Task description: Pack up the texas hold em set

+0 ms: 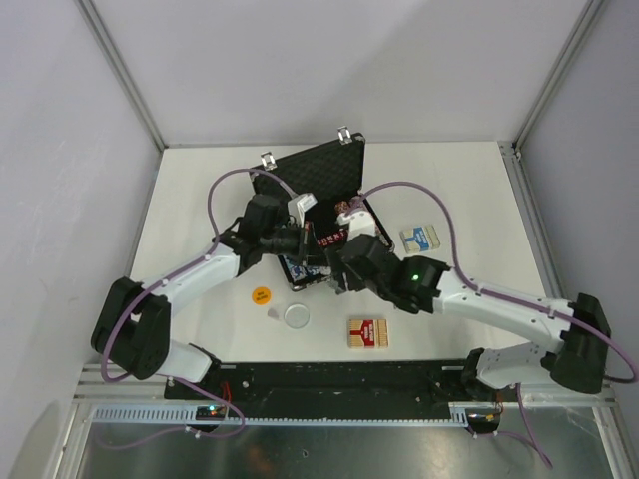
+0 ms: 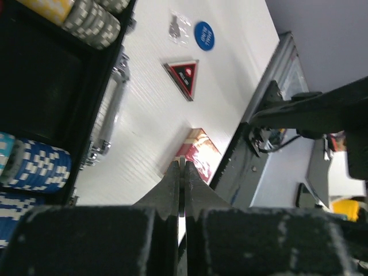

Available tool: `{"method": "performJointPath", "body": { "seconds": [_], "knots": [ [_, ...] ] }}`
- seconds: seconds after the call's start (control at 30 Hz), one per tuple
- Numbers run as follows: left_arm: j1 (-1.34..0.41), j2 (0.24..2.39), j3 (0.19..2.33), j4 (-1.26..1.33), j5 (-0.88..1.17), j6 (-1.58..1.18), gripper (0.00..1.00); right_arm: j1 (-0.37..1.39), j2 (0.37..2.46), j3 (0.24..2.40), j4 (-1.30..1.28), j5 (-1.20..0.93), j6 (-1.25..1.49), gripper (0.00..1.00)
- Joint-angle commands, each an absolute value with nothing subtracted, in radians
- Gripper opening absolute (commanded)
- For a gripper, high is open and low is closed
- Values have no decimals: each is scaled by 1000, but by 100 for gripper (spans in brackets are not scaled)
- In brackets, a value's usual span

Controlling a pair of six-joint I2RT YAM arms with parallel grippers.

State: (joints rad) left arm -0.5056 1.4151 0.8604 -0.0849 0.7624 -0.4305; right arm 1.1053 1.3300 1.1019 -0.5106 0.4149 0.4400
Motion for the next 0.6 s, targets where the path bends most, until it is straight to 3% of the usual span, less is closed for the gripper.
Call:
{"method": "performJointPath", "body": {
  "seconds": [0.0,0.3,0.57],
  "knots": [
    [-519,1407,925,-68,658,-370,0,1035,1200,1038,-490,506,519,71],
    [-633,1555,1050,-22,594,-192,0,702,1042,873,-466,350,560,69],
    [-698,1765,1209,26,557,-143,0,459,999,857,-495,237,543,51]
  ]
}}
